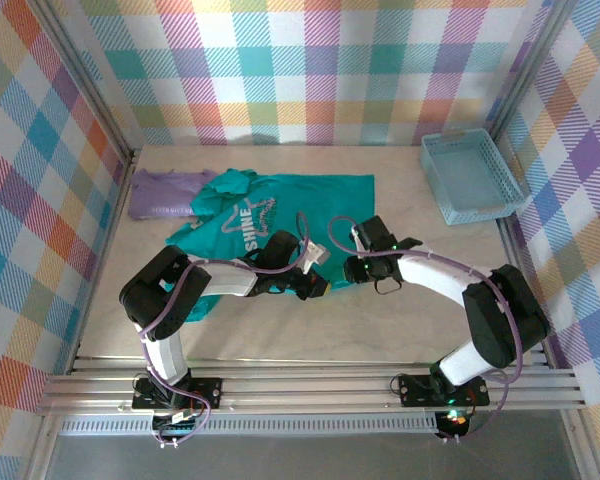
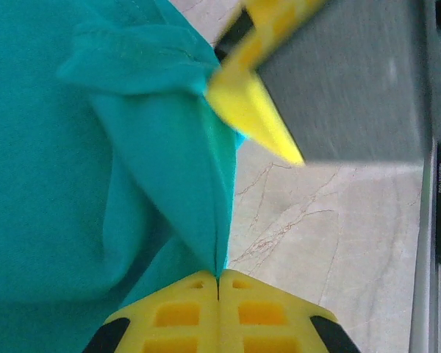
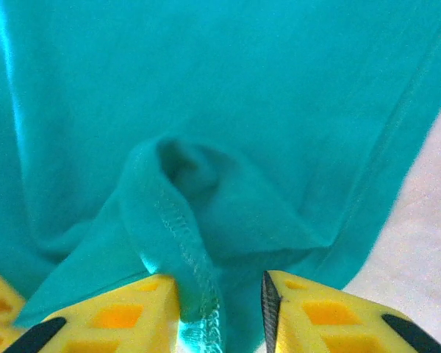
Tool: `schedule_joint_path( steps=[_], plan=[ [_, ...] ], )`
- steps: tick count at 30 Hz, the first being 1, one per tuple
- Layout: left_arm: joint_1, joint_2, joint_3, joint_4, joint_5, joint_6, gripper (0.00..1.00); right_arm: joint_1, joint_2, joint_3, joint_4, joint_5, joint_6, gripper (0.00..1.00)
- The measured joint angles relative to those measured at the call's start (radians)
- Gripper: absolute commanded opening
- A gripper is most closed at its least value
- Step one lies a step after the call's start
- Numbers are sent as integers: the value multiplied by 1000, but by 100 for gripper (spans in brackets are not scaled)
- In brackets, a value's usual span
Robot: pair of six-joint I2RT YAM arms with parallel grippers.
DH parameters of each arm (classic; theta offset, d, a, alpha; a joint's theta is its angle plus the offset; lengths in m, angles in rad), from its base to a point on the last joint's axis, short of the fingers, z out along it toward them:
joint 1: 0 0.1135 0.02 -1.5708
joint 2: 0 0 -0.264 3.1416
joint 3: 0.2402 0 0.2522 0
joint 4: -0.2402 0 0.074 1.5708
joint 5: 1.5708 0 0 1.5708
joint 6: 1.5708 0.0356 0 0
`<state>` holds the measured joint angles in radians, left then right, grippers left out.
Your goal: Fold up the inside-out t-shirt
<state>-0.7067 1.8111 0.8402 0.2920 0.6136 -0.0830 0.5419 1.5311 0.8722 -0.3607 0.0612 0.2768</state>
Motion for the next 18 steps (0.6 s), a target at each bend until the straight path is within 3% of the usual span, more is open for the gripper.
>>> schedule_joint_path(
  steps=[5, 9, 14, 18],
  plan=[
    [8, -1, -2, 0, 6, 0, 0, -26, 15, 84, -38, 111, -2, 26],
    [10, -2, -2, 1, 7, -4, 0, -33, 14, 89, -68, 138, -10, 29],
    [10, -2, -2, 3, 7, -7, 0, -26, -67, 8, -42, -19, -68, 47],
    [10, -2, -2, 8, 11, -8, 0, -5, -98, -14, -32, -95, -106, 52]
  ],
)
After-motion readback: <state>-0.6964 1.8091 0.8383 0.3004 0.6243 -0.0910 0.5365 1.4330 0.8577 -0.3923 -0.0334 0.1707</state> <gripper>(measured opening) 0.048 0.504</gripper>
